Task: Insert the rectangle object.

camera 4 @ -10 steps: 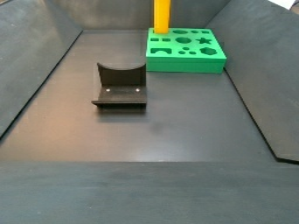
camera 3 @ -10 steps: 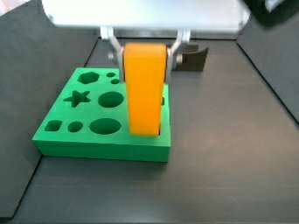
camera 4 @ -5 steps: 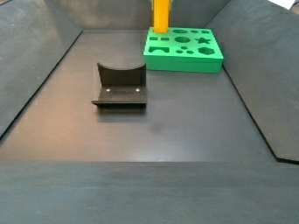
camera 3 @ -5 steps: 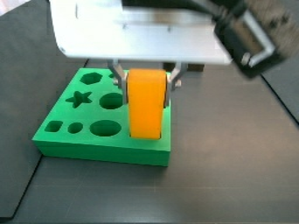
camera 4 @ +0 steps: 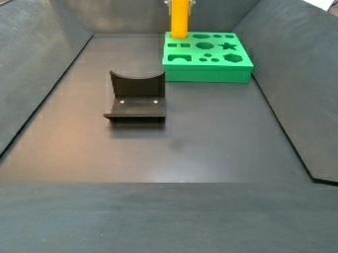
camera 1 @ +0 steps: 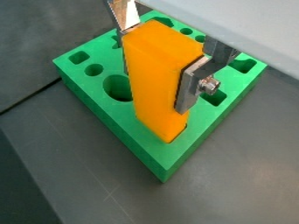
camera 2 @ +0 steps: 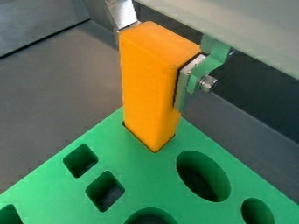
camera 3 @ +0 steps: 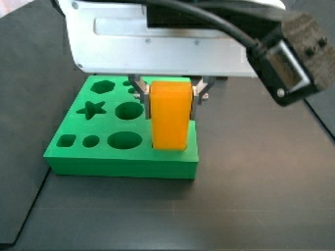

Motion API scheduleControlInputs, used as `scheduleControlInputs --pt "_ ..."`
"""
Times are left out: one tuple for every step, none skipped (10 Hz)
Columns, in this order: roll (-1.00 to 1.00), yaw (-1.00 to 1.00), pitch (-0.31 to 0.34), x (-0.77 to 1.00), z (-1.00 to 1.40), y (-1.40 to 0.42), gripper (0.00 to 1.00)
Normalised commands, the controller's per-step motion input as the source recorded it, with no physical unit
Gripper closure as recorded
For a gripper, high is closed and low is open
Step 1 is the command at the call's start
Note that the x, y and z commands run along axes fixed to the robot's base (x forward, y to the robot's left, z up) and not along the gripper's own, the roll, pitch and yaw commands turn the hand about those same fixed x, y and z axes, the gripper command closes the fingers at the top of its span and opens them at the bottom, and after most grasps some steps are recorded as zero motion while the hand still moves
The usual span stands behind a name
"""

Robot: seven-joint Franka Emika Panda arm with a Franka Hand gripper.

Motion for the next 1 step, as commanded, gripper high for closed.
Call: scheduleControlInputs --pt "0.0 0.0 0.0 0.0 0.0 -0.01 1.0"
